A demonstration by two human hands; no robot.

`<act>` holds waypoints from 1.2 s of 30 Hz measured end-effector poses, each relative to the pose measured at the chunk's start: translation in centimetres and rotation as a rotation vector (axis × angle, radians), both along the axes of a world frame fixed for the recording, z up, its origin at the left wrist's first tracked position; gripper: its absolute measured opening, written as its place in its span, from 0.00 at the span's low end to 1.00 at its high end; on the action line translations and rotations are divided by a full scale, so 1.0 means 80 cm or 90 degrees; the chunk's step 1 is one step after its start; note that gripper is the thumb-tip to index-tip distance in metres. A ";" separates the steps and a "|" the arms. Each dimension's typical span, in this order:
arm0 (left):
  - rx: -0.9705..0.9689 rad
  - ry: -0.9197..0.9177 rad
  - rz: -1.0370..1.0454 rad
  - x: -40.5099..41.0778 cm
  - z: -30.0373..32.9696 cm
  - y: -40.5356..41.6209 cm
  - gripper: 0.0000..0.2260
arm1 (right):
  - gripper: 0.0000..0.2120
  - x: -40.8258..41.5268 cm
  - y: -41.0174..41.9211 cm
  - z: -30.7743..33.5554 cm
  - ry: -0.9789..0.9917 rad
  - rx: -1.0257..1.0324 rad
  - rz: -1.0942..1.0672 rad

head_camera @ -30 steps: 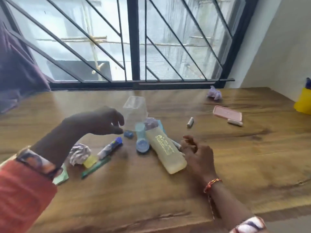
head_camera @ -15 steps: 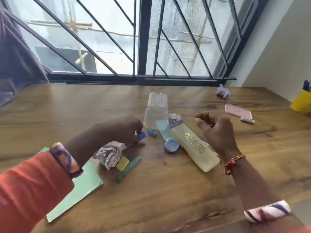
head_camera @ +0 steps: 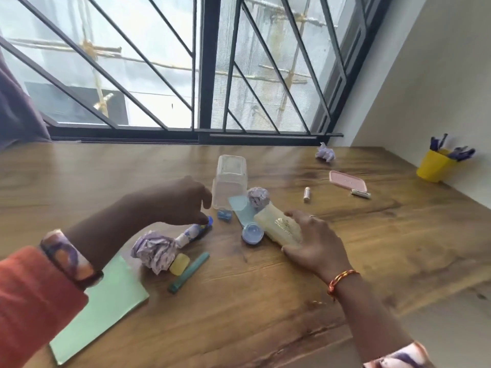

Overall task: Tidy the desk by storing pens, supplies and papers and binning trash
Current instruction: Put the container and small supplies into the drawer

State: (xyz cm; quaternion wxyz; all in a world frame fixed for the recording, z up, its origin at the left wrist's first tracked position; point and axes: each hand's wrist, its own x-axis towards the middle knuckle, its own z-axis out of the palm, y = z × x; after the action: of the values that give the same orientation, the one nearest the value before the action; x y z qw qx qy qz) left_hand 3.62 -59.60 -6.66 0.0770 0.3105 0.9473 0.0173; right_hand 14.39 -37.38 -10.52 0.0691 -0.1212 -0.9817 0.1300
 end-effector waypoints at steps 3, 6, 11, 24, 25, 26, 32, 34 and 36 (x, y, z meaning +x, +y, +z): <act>0.064 0.099 0.008 -0.006 0.007 0.026 0.23 | 0.28 0.014 0.018 0.001 0.094 -0.087 -0.033; 0.129 0.151 0.073 -0.018 0.013 0.066 0.30 | 0.28 0.023 0.042 0.007 0.133 -0.154 -0.100; 0.181 0.124 0.249 -0.042 0.007 0.114 0.33 | 0.25 0.028 0.078 0.002 0.101 -0.182 -0.167; 0.381 0.164 0.507 -0.017 0.017 0.084 0.19 | 0.22 0.019 0.153 -0.006 0.045 -0.170 -0.188; 0.371 0.145 0.511 -0.014 0.014 0.083 0.19 | 0.22 0.017 0.155 -0.007 0.043 -0.168 -0.180; 0.361 0.128 0.505 -0.014 0.010 0.083 0.21 | 0.22 0.016 0.157 -0.008 0.044 -0.165 -0.171; 0.341 0.107 0.496 0.011 -0.019 0.106 0.37 | 0.24 0.006 0.152 -0.013 0.029 -0.088 -0.108; 0.402 0.148 0.542 0.019 -0.018 0.107 0.33 | 0.25 0.008 0.144 -0.007 0.060 -0.028 -0.073; 0.546 0.146 0.580 0.023 -0.012 0.100 0.29 | 0.23 0.012 0.131 0.001 0.137 -0.013 0.012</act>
State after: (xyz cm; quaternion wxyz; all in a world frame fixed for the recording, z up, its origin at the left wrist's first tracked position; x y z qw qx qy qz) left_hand 5.45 -51.63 -7.60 -0.1714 -0.1202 0.8957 0.3924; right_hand 15.31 -26.94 -10.47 0.1713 -0.0982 -0.9683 0.1528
